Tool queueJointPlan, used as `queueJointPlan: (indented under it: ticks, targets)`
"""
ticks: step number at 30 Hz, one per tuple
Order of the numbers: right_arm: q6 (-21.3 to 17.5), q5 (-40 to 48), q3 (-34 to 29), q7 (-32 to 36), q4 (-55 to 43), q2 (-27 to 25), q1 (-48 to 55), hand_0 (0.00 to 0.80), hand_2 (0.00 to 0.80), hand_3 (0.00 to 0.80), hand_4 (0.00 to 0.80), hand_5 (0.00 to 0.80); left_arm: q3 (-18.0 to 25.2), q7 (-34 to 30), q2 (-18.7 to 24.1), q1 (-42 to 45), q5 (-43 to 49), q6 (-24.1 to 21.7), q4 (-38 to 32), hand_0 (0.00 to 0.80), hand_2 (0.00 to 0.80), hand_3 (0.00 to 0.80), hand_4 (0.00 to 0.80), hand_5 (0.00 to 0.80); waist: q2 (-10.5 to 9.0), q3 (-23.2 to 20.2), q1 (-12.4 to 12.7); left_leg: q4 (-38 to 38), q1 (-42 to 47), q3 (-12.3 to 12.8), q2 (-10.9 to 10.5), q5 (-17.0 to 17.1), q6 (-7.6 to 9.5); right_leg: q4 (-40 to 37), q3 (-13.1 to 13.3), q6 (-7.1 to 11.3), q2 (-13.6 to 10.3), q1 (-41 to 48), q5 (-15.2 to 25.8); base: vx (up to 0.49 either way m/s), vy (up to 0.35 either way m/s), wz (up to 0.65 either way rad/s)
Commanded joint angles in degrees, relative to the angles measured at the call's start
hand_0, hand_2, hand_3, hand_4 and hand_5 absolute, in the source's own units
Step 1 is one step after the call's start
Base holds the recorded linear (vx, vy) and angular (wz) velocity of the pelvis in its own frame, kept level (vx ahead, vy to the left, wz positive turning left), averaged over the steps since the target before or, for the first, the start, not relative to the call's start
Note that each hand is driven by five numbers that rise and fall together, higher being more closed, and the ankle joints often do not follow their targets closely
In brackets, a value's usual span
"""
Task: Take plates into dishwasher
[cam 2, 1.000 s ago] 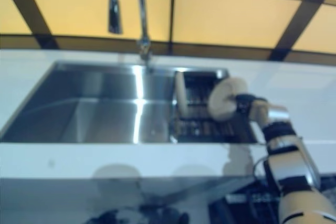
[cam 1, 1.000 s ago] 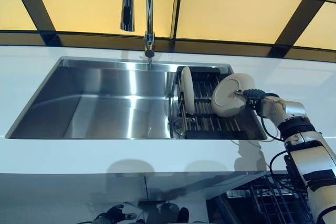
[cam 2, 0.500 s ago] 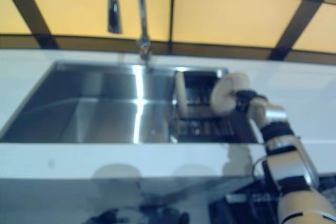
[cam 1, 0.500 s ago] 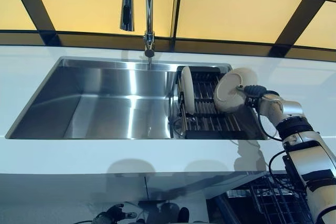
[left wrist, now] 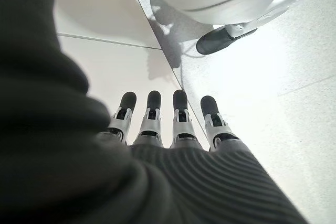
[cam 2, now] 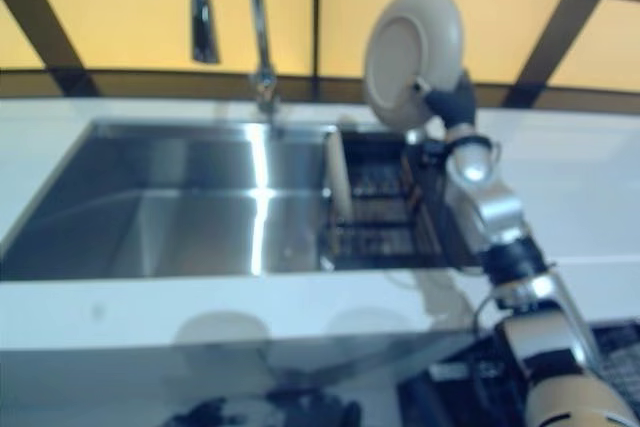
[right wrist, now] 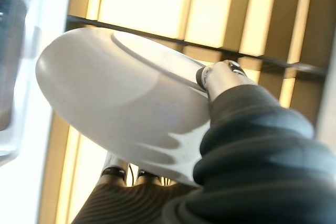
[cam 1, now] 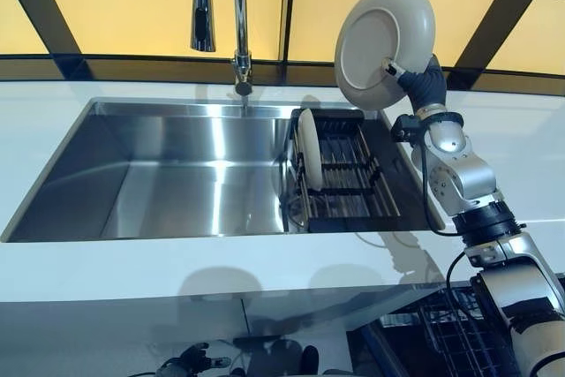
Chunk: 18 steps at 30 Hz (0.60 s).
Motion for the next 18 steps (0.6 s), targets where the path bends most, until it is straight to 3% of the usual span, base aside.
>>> queueJointPlan:
  ticks: [1,9,14,18]
  targets:
    - [-8.4,-7.8,-5.7,-4.5,-7.4,-0.6,-0.1,0.8,0.8,0.8,0.8,0.8,-0.8,1.0,-0.4,-1.5,0.0,-2.1,2.6,0.0,0.0,0.0,0.0,0.0,-0.83,-1.6,-1.3,0.6,-2.7,2.9,-3.6,-0.6,3.63,3.6,2.8,4.61,-1.7,1.6,-4.1,-0.029,0.065,-0.15]
    - [-12.6,-20.4,-12.1,-11.2,-19.3,-4.3,10.2,0.8,0.8,0.8,0.8,0.8,0.8,1.5,-1.0,-0.5,-1.1,-2.8,2.8,0.0,0.0,0.0,0.0,0.0,-0.12,-1.5,-4.7,1.1,-2.8,4.7,-3.8,-1.3,4.67,6.0,5.8,5.65,-2.1,-1.3,-3.8,-0.051,0.084,-0.18]
    - [-14.5,-21.6,-17.5,-10.8,-24.0,-7.3,17.8,0.8,0.8,0.8,0.8,0.8,2.3,0.8,-0.6,0.2,-0.1,-2.2,2.8,0.0,0.0,0.0,0.0,0.0,-0.22,-1.2,-7.0,1.2,-2.9,6.3,-3.3,-1.6,4.79,8.3,7.2,6.51,-2.0,-3.2,-3.3,-0.045,0.069,-0.33]
    - [-17.1,-19.8,-21.7,-8.3,-25.5,-6.9,26.9,0.8,0.8,0.8,0.8,0.8,4.5,1.0,-0.1,1.9,0.4,-2.3,3.1,0.0,0.0,0.0,0.0,0.0,-0.84,-0.3,-9.6,0.4,-1.4,8.9,-2.3,-2.1,4.39,9.5,7.4,8.27,-2.5,-6.4,0.9,-0.049,-0.002,-0.56]
